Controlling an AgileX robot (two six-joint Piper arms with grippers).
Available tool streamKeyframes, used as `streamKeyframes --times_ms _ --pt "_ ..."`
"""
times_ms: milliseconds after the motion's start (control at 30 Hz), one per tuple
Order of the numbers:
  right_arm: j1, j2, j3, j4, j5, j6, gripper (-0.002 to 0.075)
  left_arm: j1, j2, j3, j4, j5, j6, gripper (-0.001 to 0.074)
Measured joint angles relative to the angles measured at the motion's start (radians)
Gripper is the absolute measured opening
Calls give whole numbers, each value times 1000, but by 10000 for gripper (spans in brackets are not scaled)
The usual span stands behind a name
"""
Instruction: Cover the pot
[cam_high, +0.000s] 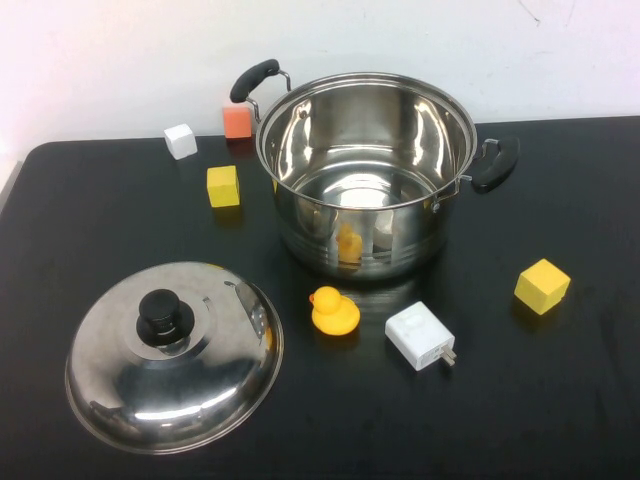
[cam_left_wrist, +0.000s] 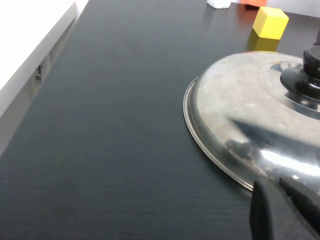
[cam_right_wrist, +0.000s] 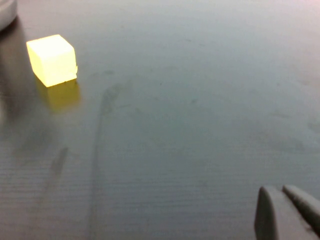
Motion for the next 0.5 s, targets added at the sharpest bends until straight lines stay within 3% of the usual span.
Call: streamKeyframes --times_ms 500 --pt "0 0 0 0 0 0 -2 0 0 0 -2 -13 0 -1"
